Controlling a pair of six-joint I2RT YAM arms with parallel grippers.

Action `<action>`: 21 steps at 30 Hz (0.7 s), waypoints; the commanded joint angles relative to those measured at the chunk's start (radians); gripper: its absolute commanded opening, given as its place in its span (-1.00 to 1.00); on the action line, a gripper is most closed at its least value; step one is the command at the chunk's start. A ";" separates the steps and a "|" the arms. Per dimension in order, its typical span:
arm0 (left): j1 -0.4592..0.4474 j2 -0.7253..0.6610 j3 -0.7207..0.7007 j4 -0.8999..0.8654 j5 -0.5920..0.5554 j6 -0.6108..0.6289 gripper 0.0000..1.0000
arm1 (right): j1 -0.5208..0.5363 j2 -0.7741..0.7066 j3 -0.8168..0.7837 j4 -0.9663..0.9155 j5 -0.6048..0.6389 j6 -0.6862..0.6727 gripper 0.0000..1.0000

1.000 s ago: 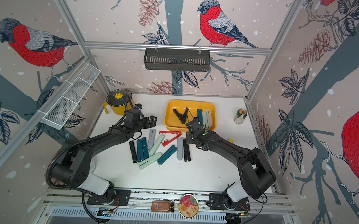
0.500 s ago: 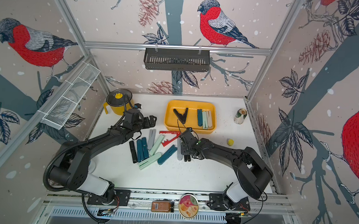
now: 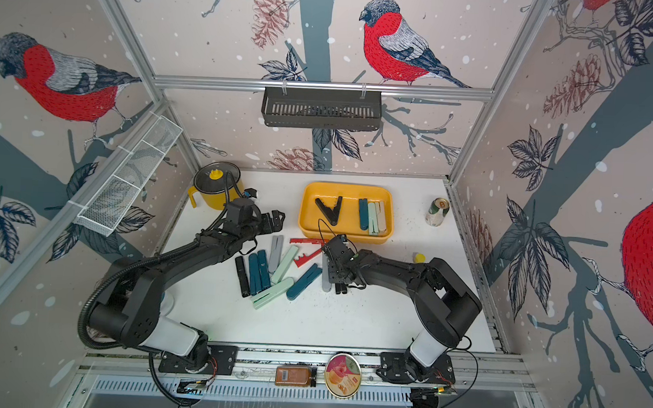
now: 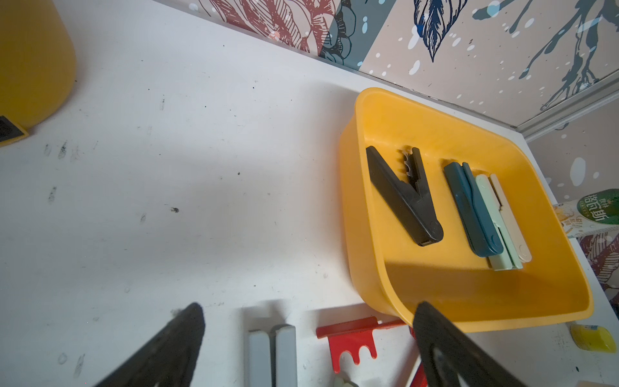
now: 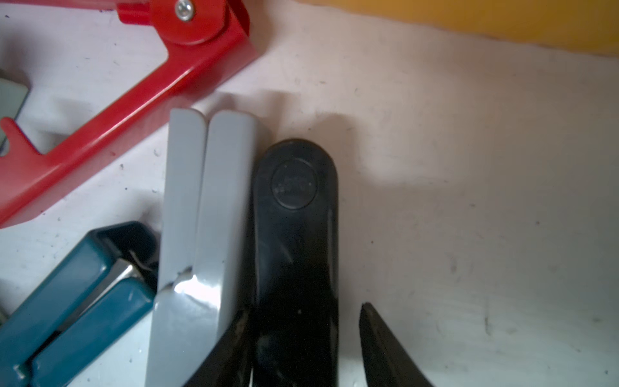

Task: Put the pruning pliers into the storage box
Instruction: Pick up the pruning pliers from the center of the board.

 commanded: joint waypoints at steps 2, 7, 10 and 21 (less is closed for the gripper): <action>0.002 -0.005 -0.002 0.005 -0.009 0.010 0.95 | -0.012 0.014 0.008 -0.017 -0.002 0.009 -0.22; 0.001 -0.004 -0.002 0.004 -0.017 0.010 0.95 | -0.014 -0.038 -0.004 -0.003 -0.007 -0.026 -0.38; 0.002 -0.002 0.001 0.007 -0.014 0.008 0.95 | -0.019 -0.104 0.002 -0.009 -0.004 -0.040 -0.41; 0.001 0.018 0.024 0.016 0.003 0.003 0.95 | -0.167 -0.249 0.139 0.027 -0.004 -0.123 -0.42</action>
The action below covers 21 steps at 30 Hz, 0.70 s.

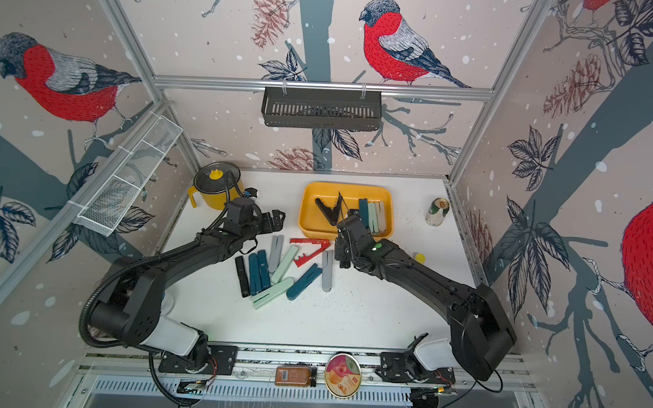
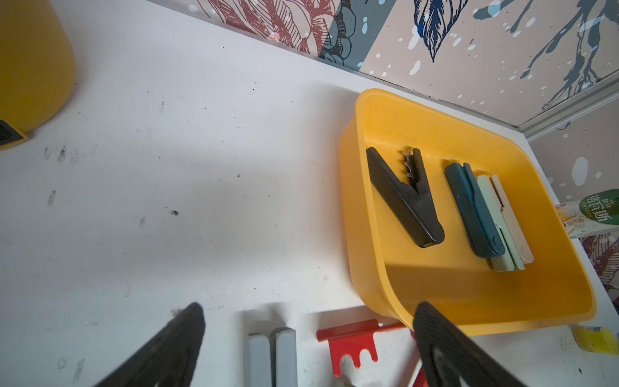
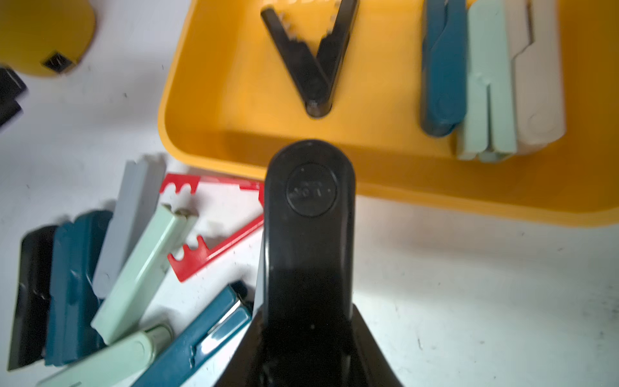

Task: Put the pruning pliers into the storage box
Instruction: Pick up the pruning pliers from the center of the board, then place the pruning pliers in the storage box.

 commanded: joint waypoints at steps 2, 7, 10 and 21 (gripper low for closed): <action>0.000 0.009 0.015 0.013 0.007 0.001 0.95 | -0.087 0.041 0.087 0.042 0.001 -0.052 -0.42; -0.003 0.014 0.015 0.023 0.018 -0.005 0.95 | -0.163 0.204 0.267 0.007 -0.001 -0.072 -0.41; -0.007 0.026 0.022 0.028 0.026 -0.011 0.95 | -0.181 0.321 0.374 -0.001 -0.006 -0.080 -0.41; -0.008 0.061 0.046 0.006 0.009 0.008 0.95 | -0.244 0.696 0.685 -0.090 0.012 -0.147 -0.39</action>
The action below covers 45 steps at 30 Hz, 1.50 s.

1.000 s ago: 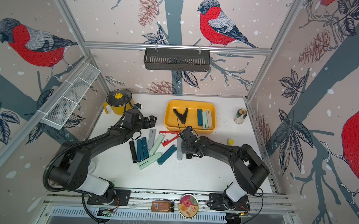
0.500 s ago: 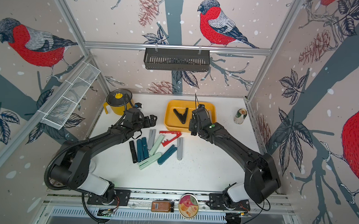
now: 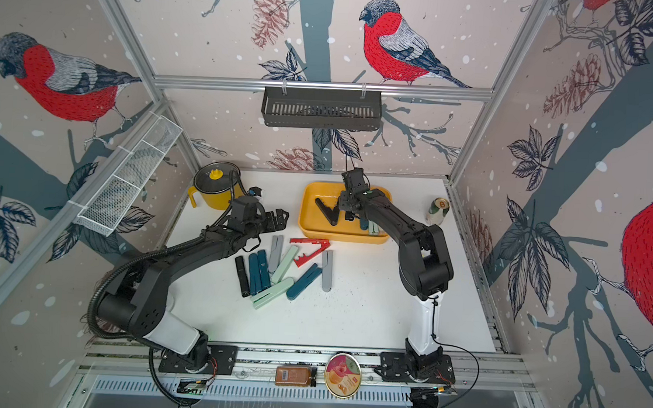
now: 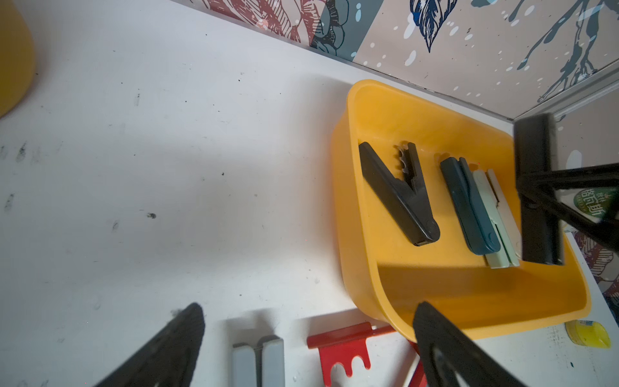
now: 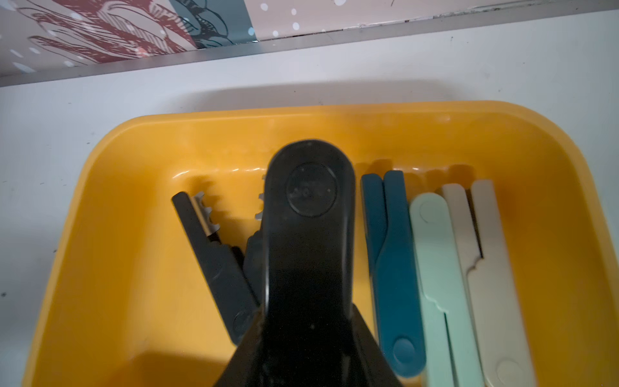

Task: Put the pruning pliers into the storage box
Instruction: Place the pruning pliers in the storage box.

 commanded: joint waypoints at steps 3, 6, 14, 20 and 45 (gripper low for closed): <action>0.004 0.016 0.009 0.011 -0.011 0.008 0.95 | -0.004 0.128 0.091 -0.071 0.002 -0.036 -0.37; 0.004 0.024 0.011 0.013 -0.007 0.006 0.95 | 0.008 0.195 0.149 -0.107 0.019 -0.046 -0.35; 0.009 0.031 0.010 0.008 -0.008 0.008 0.95 | 0.006 0.286 0.223 -0.147 0.026 -0.040 -0.10; 0.009 0.034 0.011 0.009 -0.005 0.009 0.95 | 0.005 0.349 0.280 -0.190 0.035 -0.042 0.04; 0.010 0.023 0.001 0.005 -0.004 0.007 0.95 | -0.011 0.296 0.239 -0.172 0.046 -0.007 -0.28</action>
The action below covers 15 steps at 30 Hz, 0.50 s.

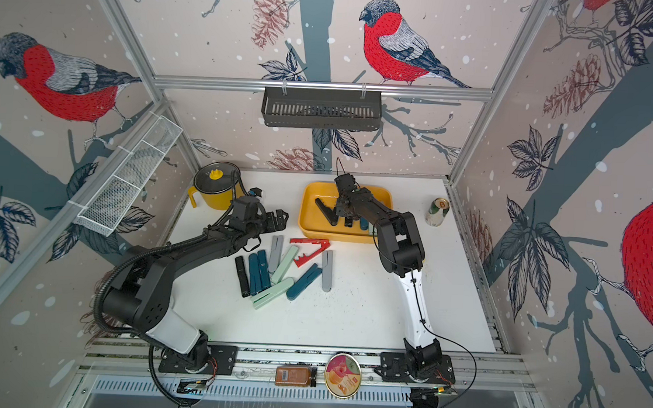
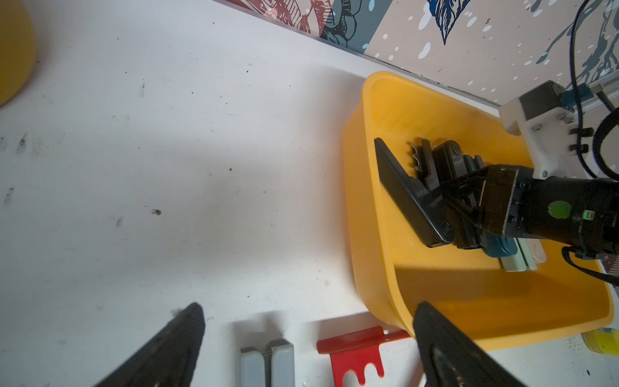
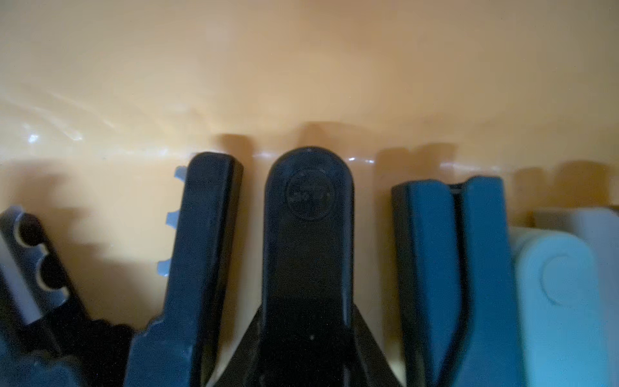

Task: Put the pruning pliers into the storage box
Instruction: Place the pruning pliers in the storage box.

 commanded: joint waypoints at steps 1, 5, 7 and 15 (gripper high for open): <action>0.001 -0.008 -0.001 0.006 -0.001 0.008 0.95 | -0.005 -0.016 -0.010 -0.048 0.023 0.015 -0.24; 0.001 -0.005 -0.001 0.009 0.003 0.007 0.95 | -0.006 -0.023 -0.012 -0.049 0.030 0.017 -0.15; 0.001 -0.005 -0.001 0.007 0.003 0.006 0.95 | -0.006 -0.029 -0.011 -0.047 0.029 0.019 -0.05; 0.001 -0.007 -0.001 0.006 0.005 0.007 0.95 | -0.006 -0.058 -0.009 -0.047 0.030 0.029 0.03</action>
